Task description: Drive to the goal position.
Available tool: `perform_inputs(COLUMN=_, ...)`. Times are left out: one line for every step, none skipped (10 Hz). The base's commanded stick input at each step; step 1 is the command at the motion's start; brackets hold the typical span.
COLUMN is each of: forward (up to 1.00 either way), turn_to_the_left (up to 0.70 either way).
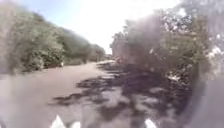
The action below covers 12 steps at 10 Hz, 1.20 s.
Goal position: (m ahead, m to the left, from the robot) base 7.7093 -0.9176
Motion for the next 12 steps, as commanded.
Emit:
perform_inputs(forward=0.50, turn_to_the_left=0.00)
perform_inputs(forward=0.50, turn_to_the_left=0.00)
perform_inputs(forward=0.50, turn_to_the_left=0.00)
perform_inputs(forward=0.50, turn_to_the_left=0.00)
perform_inputs(forward=0.50, turn_to_the_left=0.00)
perform_inputs(forward=0.50, turn_to_the_left=0.00)
perform_inputs(forward=0.50, turn_to_the_left=0.00)
perform_inputs(forward=0.50, turn_to_the_left=0.00)
perform_inputs(forward=0.50, turn_to_the_left=0.00)
perform_inputs(forward=0.50, turn_to_the_left=0.00)
perform_inputs(forward=0.50, turn_to_the_left=-0.01)
perform_inputs(forward=0.50, turn_to_the_left=-0.05)
